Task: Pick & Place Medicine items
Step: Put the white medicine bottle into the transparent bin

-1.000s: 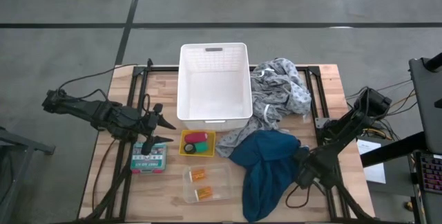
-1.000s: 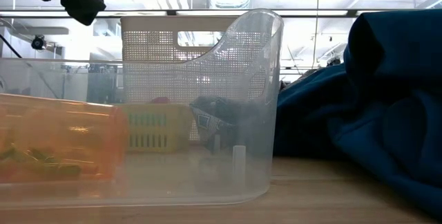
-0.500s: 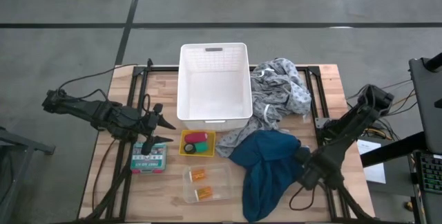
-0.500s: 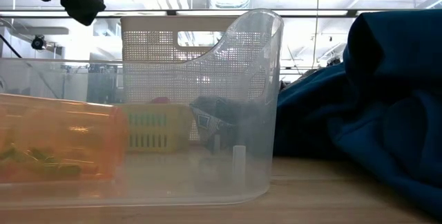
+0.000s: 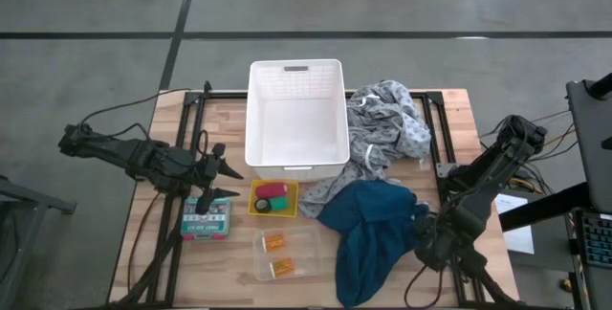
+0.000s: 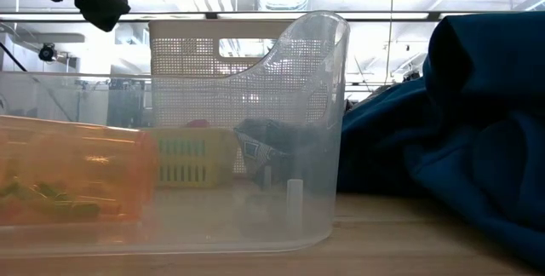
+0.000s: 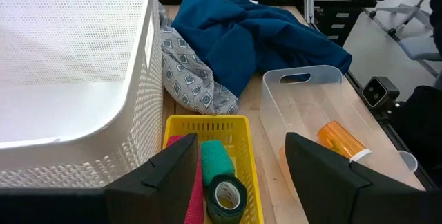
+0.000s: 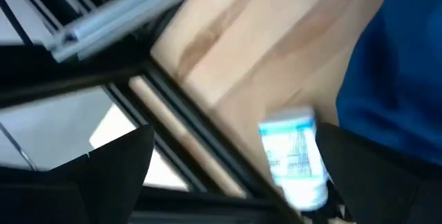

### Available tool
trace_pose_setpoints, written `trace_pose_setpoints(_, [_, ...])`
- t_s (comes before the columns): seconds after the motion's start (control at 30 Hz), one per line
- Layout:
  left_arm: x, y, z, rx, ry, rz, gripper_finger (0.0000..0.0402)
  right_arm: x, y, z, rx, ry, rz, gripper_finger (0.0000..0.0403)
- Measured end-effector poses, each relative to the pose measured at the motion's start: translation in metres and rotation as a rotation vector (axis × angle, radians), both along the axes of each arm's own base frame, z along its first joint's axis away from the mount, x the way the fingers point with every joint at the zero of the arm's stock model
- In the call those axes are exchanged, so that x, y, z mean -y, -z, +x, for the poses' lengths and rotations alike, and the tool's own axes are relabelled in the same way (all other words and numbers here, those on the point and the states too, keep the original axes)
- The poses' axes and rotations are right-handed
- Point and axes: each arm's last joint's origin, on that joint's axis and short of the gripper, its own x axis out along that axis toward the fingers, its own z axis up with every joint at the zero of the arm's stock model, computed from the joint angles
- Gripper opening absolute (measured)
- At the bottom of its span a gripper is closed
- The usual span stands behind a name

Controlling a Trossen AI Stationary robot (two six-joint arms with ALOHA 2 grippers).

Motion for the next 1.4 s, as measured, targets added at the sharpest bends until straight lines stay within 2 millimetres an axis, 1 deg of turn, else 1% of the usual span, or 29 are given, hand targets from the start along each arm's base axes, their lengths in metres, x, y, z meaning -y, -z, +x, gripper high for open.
trace_pose_setpoints(0.1, [0.0,0.0,0.0,0.0,0.0,0.0,0.0226,-0.002,0.006,0.002,0.022,0.004,0.028,0.04])
trace_pose_setpoints(0.27, [0.0,0.0,0.0,0.0,0.0,0.0,0.0226,-0.001,0.031,0.0,0.029,-0.001,0.046,0.04])
trace_pose_setpoints(0.4, [0.0,0.0,0.0,0.0,0.0,0.0,0.0226,0.001,0.049,-0.004,0.002,-0.014,0.078,0.04])
trace_pose_setpoints(0.77, [0.0,0.0,0.0,0.0,0.0,0.0,0.0226,0.02,0.088,-0.019,-0.017,-0.122,0.007,0.04])
trace_pose_setpoints(0.83, [0.0,0.0,0.0,0.0,0.0,0.0,0.0226,0.022,0.091,-0.02,-0.005,-0.117,-0.018,0.04])
trace_pose_setpoints(0.97, [0.0,0.0,0.0,0.0,0.0,0.0,0.0226,0.022,0.089,-0.018,0.036,-0.1,-0.058,0.04])
trace_pose_setpoints(1.4, [0.0,0.0,0.0,0.0,0.0,0.0,0.0226,0.024,0.092,-0.019,0.028,-0.07,-0.096,0.04])
